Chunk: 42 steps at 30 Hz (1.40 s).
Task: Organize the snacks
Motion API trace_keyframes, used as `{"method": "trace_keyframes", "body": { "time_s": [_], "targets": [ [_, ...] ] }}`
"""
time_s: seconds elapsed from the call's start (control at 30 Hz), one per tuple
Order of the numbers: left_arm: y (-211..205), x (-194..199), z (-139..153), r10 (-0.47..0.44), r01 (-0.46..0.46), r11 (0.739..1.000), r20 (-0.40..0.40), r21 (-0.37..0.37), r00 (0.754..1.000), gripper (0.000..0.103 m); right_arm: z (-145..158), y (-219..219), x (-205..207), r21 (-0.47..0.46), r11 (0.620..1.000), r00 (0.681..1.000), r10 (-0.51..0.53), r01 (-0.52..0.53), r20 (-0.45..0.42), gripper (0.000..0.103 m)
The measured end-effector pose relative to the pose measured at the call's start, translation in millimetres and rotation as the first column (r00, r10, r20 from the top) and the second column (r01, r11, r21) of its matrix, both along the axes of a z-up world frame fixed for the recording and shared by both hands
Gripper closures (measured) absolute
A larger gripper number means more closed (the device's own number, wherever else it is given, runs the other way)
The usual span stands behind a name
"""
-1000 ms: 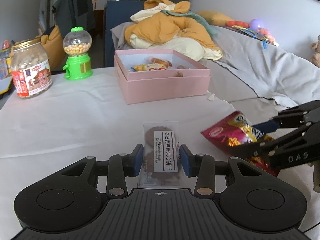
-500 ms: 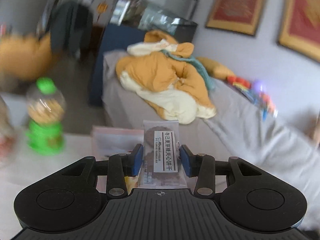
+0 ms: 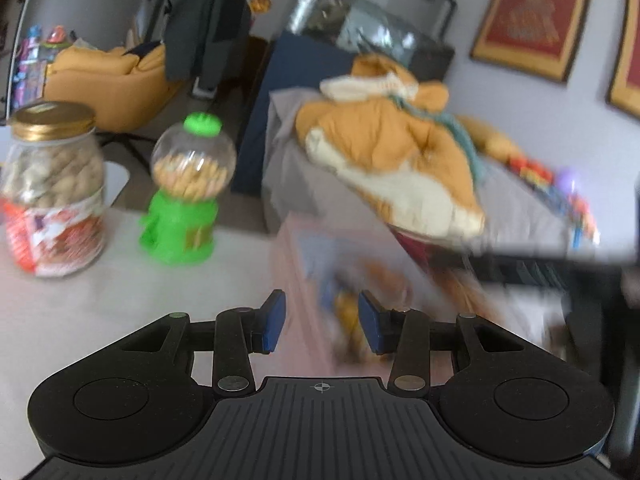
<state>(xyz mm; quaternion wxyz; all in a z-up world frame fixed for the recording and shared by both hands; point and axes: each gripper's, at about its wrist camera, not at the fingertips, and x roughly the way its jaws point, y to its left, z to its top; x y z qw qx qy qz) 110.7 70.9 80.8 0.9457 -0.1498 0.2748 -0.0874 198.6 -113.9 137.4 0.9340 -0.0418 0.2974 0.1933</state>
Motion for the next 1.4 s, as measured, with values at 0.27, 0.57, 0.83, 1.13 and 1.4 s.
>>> {"method": "trace_keyframes", "body": {
  "time_s": [0.27,0.57,0.83,1.13,1.4],
  "targets": [
    [-32.4,-86.0,-49.3,-0.062,0.07,0.987,-0.06,0.147,0.996,0.058,-33.6,-13.2,-65.8,0.031,0.998,0.995,-0.048,0.051,-0.09,0.023],
    [-71.6,-121.3,-75.7,-0.012,0.03,0.959,-0.064,0.28,0.998,0.057,-115.9,-34.0,-152.8,-0.054,0.986,0.964,-0.166,0.158,-0.207,0.022],
    [-84.1,-110.5,-78.5,0.004,0.02,0.943,-0.07,0.333,0.998,0.054,-124.7,-33.5,-156.7,-0.097,0.959,0.949,-0.277,0.265,-0.152,0.003],
    [-87.6,-107.1,-78.7,0.014,0.011,0.938,-0.07,0.347,0.997,0.053,-131.3,-35.9,-160.7,-0.077,0.965,0.962,-0.258,0.251,-0.09,0.0],
    [-85.4,-108.1,-80.0,0.02,0.005,0.94,-0.068,0.342,0.997,0.054,-131.4,-36.1,-160.5,-0.081,0.965,0.962,-0.258,0.251,-0.087,0.0]
  ]
}}
